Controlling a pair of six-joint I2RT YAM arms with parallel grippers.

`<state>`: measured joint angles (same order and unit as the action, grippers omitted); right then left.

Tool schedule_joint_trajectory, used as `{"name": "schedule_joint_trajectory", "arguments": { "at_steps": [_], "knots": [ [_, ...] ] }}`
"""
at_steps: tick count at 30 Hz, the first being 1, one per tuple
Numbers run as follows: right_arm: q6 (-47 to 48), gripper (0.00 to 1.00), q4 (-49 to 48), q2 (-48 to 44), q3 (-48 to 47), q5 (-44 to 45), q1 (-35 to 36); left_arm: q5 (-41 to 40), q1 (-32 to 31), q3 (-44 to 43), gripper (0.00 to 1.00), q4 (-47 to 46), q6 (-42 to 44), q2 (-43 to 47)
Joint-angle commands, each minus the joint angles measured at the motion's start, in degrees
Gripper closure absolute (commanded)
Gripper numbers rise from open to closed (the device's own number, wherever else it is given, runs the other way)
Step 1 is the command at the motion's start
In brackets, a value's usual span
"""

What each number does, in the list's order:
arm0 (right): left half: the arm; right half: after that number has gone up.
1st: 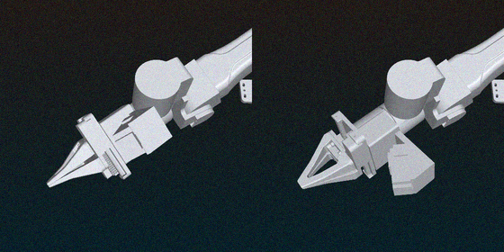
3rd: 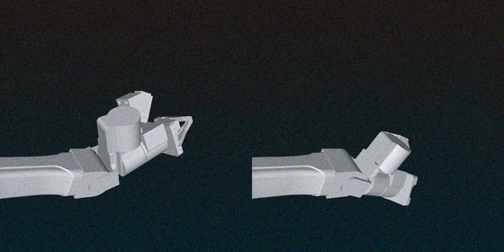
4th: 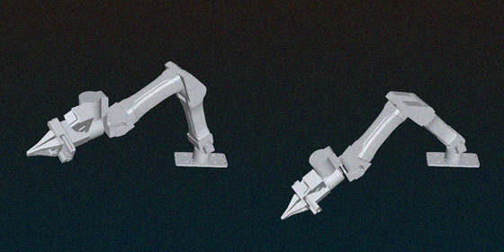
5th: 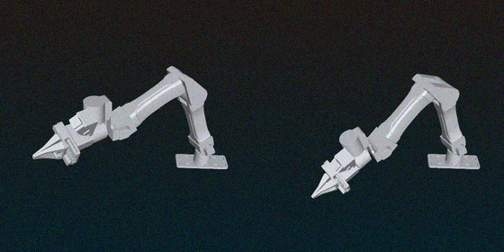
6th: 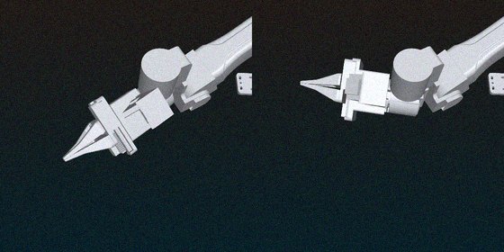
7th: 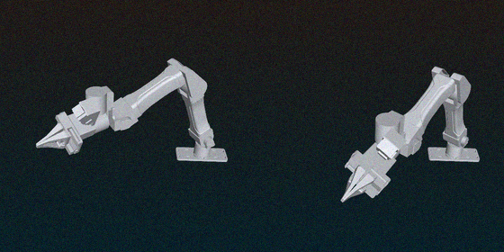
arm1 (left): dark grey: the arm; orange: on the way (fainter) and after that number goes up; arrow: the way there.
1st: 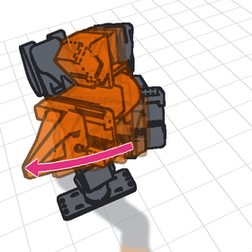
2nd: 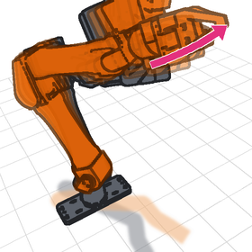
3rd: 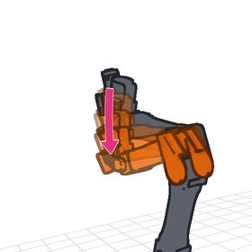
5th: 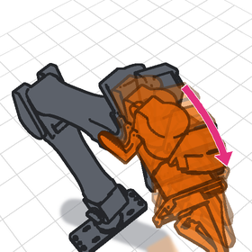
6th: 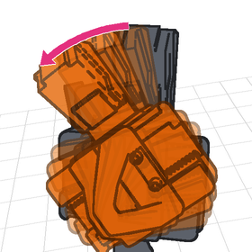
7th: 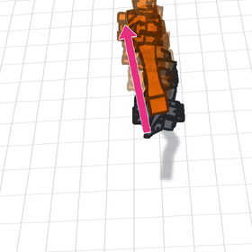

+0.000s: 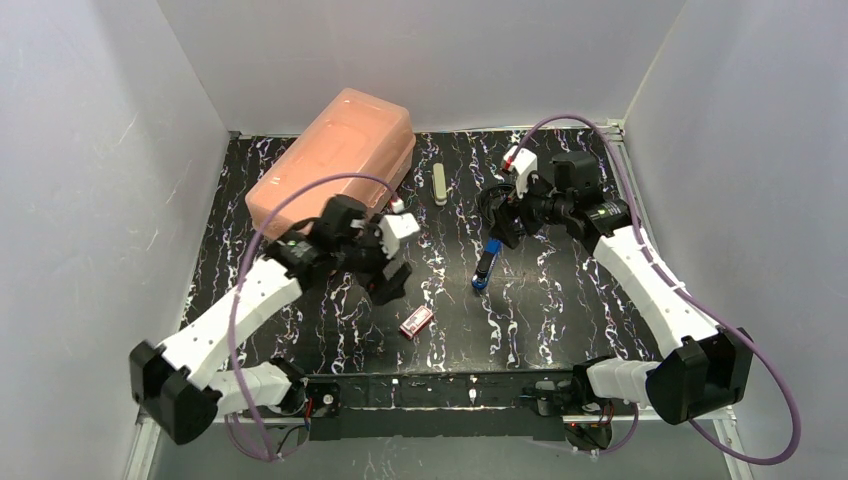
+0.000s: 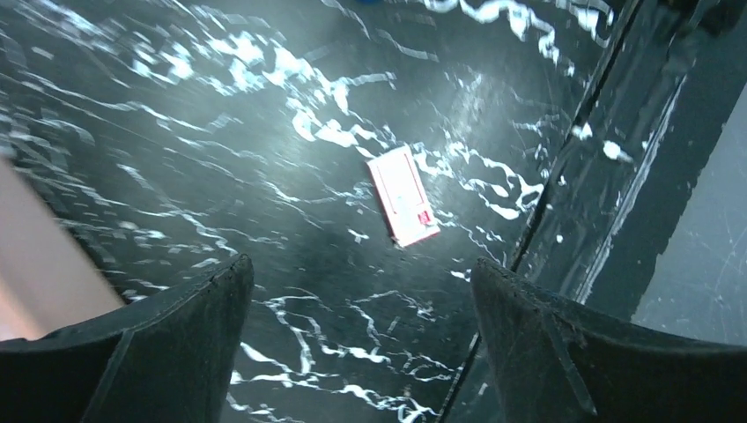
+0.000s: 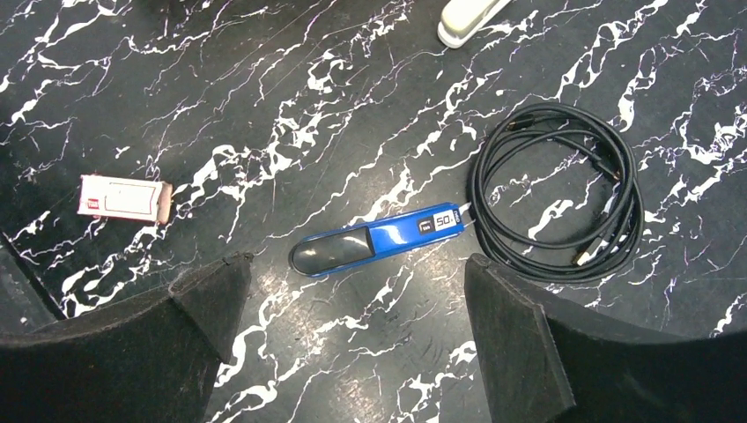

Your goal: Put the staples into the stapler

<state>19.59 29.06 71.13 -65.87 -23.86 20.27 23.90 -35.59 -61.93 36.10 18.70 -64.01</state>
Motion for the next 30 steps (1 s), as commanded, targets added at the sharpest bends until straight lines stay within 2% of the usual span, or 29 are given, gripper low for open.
{"name": "schedule_joint_trajectory", "arguments": {
  "at_steps": [1, 6, 12, 17, 22, 24, 30],
  "knots": [
    [-1.1, 0.02, -5.0, -0.9, 1.5, -0.4, -0.3, -5.9, -5.7, 4.3, 0.08, -3.4, -5.4, -5.5],
    [-3.3, 0.03, -6.0, -2.7, 2.8, 0.8, -3.7, -6.9, -10.3, 6.7, 0.08, -8.1, -11.4, -13.1],
    [-4.7, 0.03, -6.8, -4.5, 4.1, 0.4, -7.0, -9.2, -13.9, 7.5, 0.12, -10.5, -13.9, -19.5],
    [-5.0, 0.03, -6.8, -5.1, 4.5, 0.4, -7.8, -10.7, -15.1, 7.9, 0.21, -12.3, -13.3, -23.1],
    [-5.0, 0.03, -7.1, -4.7, 4.5, 0.5, -7.9, -12.3, -16.4, 8.3, 0.27, -13.5, -11.1, -26.6],
    [-5.0, 0.03, -7.4, -4.6, 4.6, 0.5, -7.9, -13.3, -16.6, 7.8, 0.31, -13.9, -10.5, -28.0],
    [-4.8, 0.03, -7.1, -4.6, 4.4, 0.9, -7.9, -13.6, -16.9, 5.0, 0.52, -12.3, -8.8, -32.8]
  ]
}}
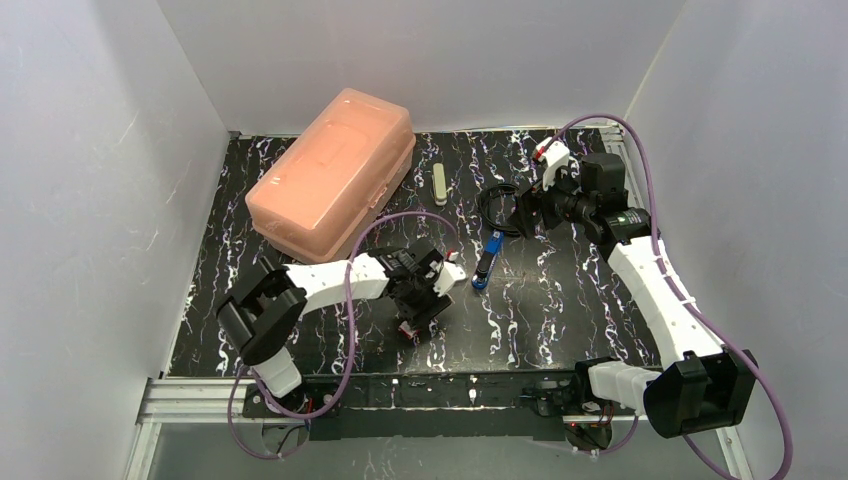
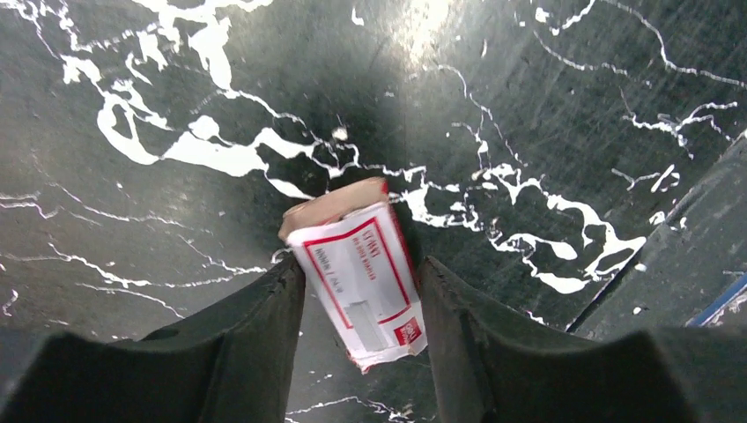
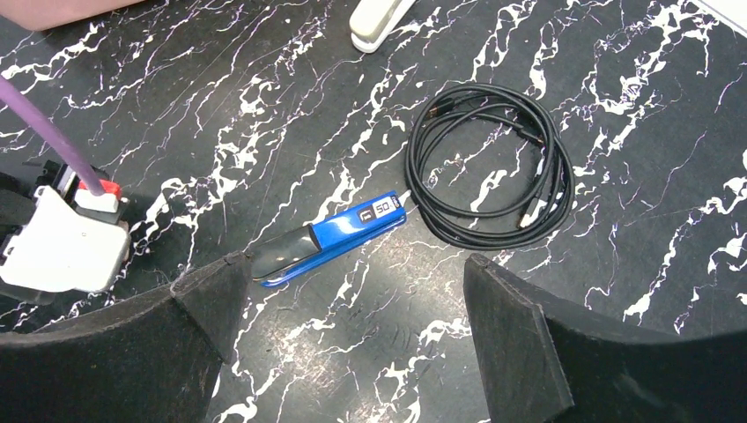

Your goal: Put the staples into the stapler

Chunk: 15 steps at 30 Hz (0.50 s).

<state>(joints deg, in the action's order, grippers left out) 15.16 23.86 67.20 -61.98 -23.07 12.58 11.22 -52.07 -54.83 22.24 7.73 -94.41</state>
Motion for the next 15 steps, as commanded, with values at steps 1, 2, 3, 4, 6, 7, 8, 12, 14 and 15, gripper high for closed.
{"name": "schedule_joint_trajectory", "arguments": {
  "at_steps": [1, 2, 3, 4, 6, 7, 8, 12, 14, 15],
  "knots": [
    [-0.4, 0.03, -1.9, -0.7, 0.5, 0.2, -0.3, -0.5, -0.4, -3.0, 0.56, 2.1, 3.0, -2.9],
    [-0.3, 0.03, -1.9, -0.6, 0.4, 0.3, -0.2, 0.4, -0.4, -3.9, 0.61, 2.5, 4.2, -3.5],
    [-0.2, 0.04, -2.0, -0.5, 0.4, 0.5, -0.2, 1.3, -0.5, -4.8, 0.64, 2.5, 5.4, -4.2],
    [-0.2, 0.04, -2.0, -0.4, 0.4, 0.7, -0.2, 1.8, -0.4, -5.9, 0.66, 2.7, 6.8, -4.6],
    [-0.3, 0.04, -2.4, -0.3, 0.4, 1.1, -0.3, 2.5, -0.5, -8.2, 0.70, 2.4, 9.6, -6.3],
    [-0.5, 0.04, -2.4, -0.2, 0.4, 1.4, -0.2, 3.0, -0.4, -9.5, 0.71, 2.3, 11.4, -7.1],
    [-0.7, 0.04, -2.5, -0.1, 0.4, 1.7, -0.2, 3.2, -0.4, -10.8, 0.71, 2.2, 12.8, -8.0],
    [-1.5, 0.04, -2.8, 0.0, 0.2, 3.2, -0.2, 4.2, -0.4, -16.5, 0.68, 2.7, 18.1, -12.0],
    [-1.9, 0.04, -2.9, 0.1, 0.4, 3.4, -0.3, 3.8, -0.4, -18.3, 0.59, 2.8, 20.7, -13.3],
    [-2.0, 0.04, -3.0, 0.1, 0.6, 3.3, -0.3, 3.3, -0.4, -18.4, 0.51, 2.6, 21.4, -13.4]
  ]
}}
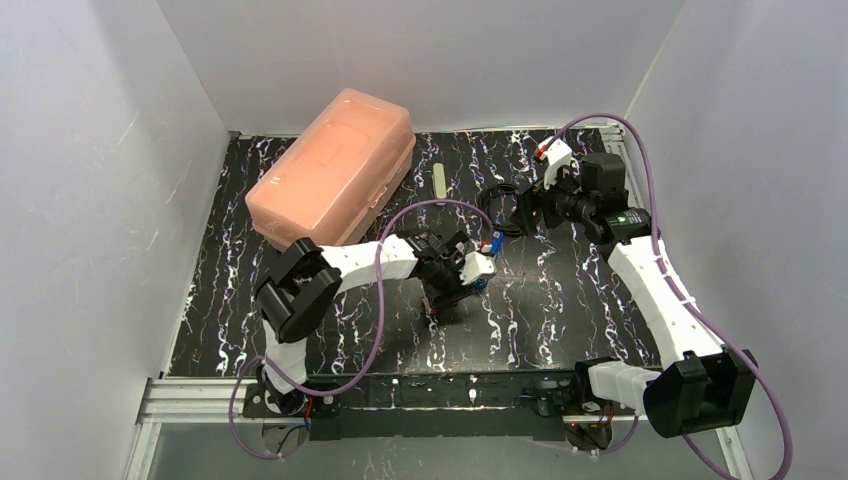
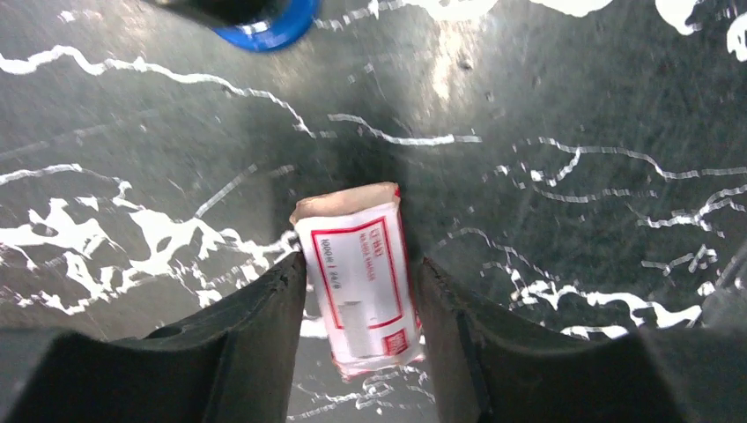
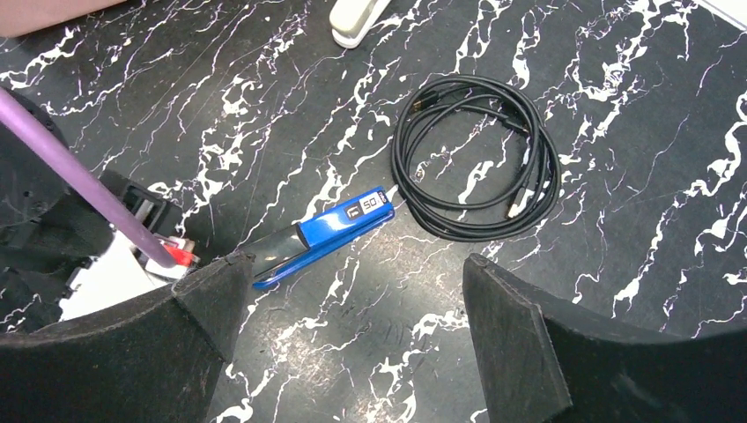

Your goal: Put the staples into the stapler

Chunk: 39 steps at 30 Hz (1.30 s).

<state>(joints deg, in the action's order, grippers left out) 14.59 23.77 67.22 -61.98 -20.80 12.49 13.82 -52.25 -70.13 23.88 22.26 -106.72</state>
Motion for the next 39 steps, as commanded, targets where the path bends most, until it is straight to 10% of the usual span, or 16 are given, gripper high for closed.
{"name": "schedule_joint_trajectory", "arguments": {
  "at_steps": [1, 11, 23, 39],
  "knots": [
    [-1.5, 0.04, -3.0, 0.1, 0.8, 0.8, -0.2, 0.2, -0.2, -3.0, 0.42, 0.7, 7.4, -0.9],
    [4.9, 0.05, -3.5, 2.8, 2.8, -10.9, 0.4, 8.9, 7.8, 6.6, 0.03, 0.0, 0.5, 16.2],
    [26.4, 0.02, 0.9, 13.1, 1.7, -8.8, 17.9, 34.1, 23.5, 12.6, 0.01, 4.7, -5.4, 32.0],
    [34.4, 0.04, -0.1, 27.3, 1.4, -3.1, 29.9, 42.6, 31.4, 17.3, 0.02, 9.7, -6.8, 40.1]
  ]
}}
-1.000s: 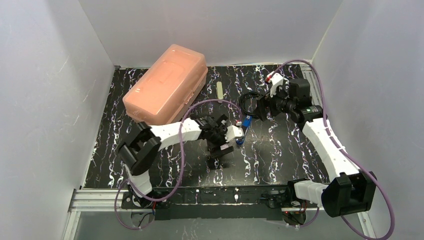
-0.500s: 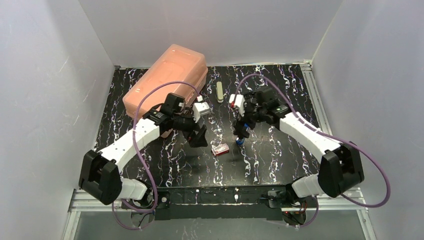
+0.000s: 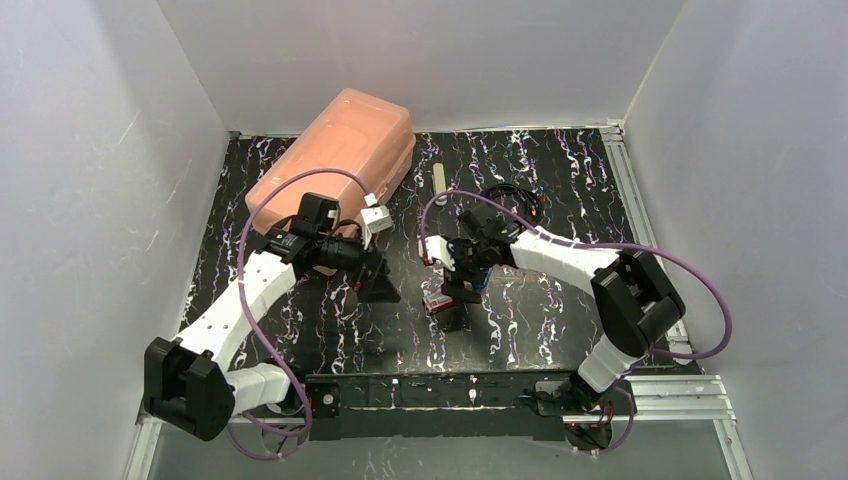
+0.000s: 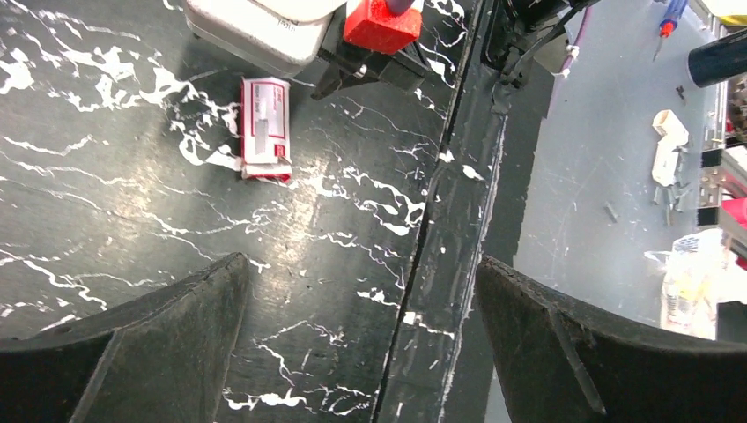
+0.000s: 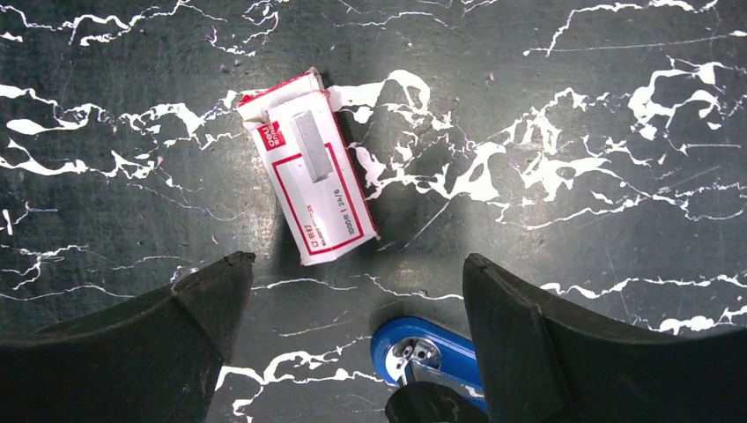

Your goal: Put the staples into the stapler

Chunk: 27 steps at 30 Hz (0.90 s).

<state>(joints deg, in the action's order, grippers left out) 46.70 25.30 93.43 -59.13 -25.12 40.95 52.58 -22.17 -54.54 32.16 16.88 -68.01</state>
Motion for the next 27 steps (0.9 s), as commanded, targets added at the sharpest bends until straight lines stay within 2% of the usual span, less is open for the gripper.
{"name": "schedule_joint_trajectory", "arguments": {
  "at_steps": [1, 7, 10, 20, 27],
  "knots": [
    [2.6, 0.04, -1.8, 1.7, -1.5, 1.7, 1.9, 3.9, 1.5, 2.1, 0.02, 1.1, -1.6, 1.6],
    [4.3, 0.09, -2.3, 4.3, -1.6, 4.1, 4.4, 3.9, 2.7, 3.6, 0.03, -0.8, -2.9, 2.2],
    [4.7, 0.14, -2.6, 5.2, -1.5, 5.2, 5.6, 3.9, 3.1, 4.1, 0.04, -1.8, -3.8, 2.3],
    [1.7, 0.55, -3.2, 6.2, -0.7, 5.2, 6.8, 1.9, 3.9, 6.1, 0.07, -5.5, -8.0, 2.0],
    [-5.1, 0.77, -10.9, -0.9, 6.0, 7.6, 6.6, 1.3, 4.3, 8.3, 0.08, -9.8, -13.3, 1.2]
  ]
}}
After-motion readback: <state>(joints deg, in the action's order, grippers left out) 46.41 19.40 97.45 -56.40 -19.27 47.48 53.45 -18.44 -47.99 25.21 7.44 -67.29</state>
